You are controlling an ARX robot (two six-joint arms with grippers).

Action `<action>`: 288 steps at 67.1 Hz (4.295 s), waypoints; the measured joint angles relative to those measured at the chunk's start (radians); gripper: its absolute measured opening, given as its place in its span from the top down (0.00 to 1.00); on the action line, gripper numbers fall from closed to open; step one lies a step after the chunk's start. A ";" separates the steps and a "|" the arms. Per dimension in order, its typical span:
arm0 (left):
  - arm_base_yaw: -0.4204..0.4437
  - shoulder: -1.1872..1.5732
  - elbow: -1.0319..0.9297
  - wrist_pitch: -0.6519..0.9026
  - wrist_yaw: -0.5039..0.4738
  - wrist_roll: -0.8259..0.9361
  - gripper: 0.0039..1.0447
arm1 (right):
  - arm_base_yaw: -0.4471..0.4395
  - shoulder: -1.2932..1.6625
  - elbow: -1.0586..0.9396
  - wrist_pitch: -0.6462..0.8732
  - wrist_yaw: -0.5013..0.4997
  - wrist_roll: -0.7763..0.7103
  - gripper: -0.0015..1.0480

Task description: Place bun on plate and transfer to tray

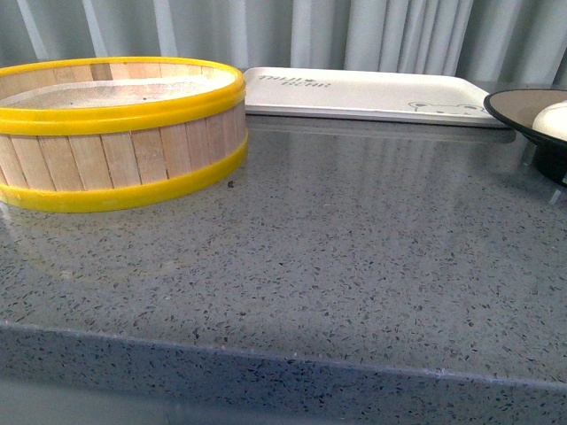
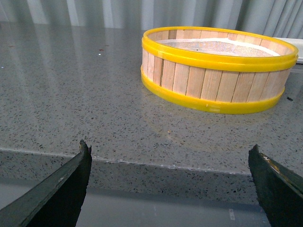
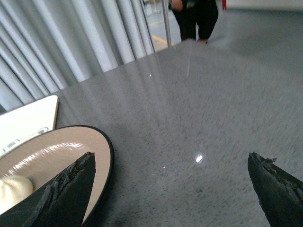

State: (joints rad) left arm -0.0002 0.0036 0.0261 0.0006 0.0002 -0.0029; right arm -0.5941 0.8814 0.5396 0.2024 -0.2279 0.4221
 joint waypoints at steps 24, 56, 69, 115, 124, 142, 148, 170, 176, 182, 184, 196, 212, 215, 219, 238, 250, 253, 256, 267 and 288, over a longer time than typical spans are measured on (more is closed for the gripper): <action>0.000 0.000 0.000 0.000 0.000 0.000 0.06 | 0.002 0.211 0.085 -0.076 -0.206 0.606 0.08; 0.000 0.000 0.000 0.000 0.000 0.000 0.06 | 0.172 0.372 0.119 0.021 -0.264 0.780 0.08; 0.000 0.000 0.000 0.000 0.000 0.000 0.06 | 0.228 0.373 0.119 0.027 -0.276 0.795 0.19; 0.000 0.000 0.000 0.000 0.000 0.000 0.06 | 0.178 0.373 0.120 0.016 -0.333 0.743 0.98; 0.000 0.000 0.000 0.000 0.000 0.000 0.06 | 0.188 0.373 0.142 0.043 -0.348 0.734 0.98; 0.000 0.000 0.000 0.000 0.000 0.000 0.06 | 0.231 0.521 0.347 0.165 -0.346 0.782 0.98; 0.000 0.000 0.000 0.000 0.000 0.000 0.06 | 0.248 0.624 0.437 0.184 -0.336 0.806 0.98; 0.000 0.000 0.000 0.000 0.000 0.000 0.06 | 0.367 0.898 0.731 0.190 -0.275 0.896 0.98; 0.000 0.000 0.000 0.000 0.000 0.000 0.06 | 0.405 0.953 0.792 0.172 -0.259 0.916 0.98; 0.000 0.000 0.000 0.000 0.000 0.000 0.06 | 0.431 1.014 0.863 0.154 -0.260 0.932 0.98; 0.000 0.000 0.000 0.000 0.000 0.000 0.06 | 0.438 1.034 0.889 0.149 -0.262 0.937 0.98; 0.000 0.000 0.000 0.000 0.000 0.000 0.06 | 0.464 1.122 1.006 0.101 -0.236 0.959 0.98; 0.000 0.000 0.000 0.000 0.000 0.000 0.06 | 0.496 1.185 1.081 0.041 -0.222 0.953 0.98; 0.000 0.000 0.000 0.000 0.000 0.000 0.06 | 0.504 1.185 1.075 0.041 -0.221 0.952 0.98; 0.000 0.000 0.000 0.000 0.000 0.000 0.06 | 0.514 1.185 1.066 0.042 -0.220 0.947 0.98; 0.000 0.000 0.000 0.000 0.000 0.000 0.06 | 0.538 1.217 1.052 0.053 -0.227 0.938 0.98; 0.000 0.000 0.000 0.000 0.000 0.000 0.06 | 0.526 1.255 1.110 0.038 -0.222 0.931 0.98; 0.000 0.000 0.000 0.000 0.000 0.000 0.06 | 0.524 1.258 1.115 0.032 -0.220 0.929 0.98; 0.000 0.000 0.000 0.000 0.000 0.000 0.06 | 0.521 1.260 1.118 0.027 -0.222 0.927 0.98; 0.000 0.000 0.000 0.000 0.000 0.000 0.06 | 0.514 1.271 1.137 0.014 -0.237 0.925 0.98; 0.000 0.000 0.000 0.000 0.000 0.000 0.06 | 0.510 1.271 1.148 -0.036 -0.243 0.901 0.95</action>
State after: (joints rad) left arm -0.0002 0.0036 0.0261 0.0006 -0.0002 -0.0029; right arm -0.0837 2.1529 1.6878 0.1665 -0.4713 1.3235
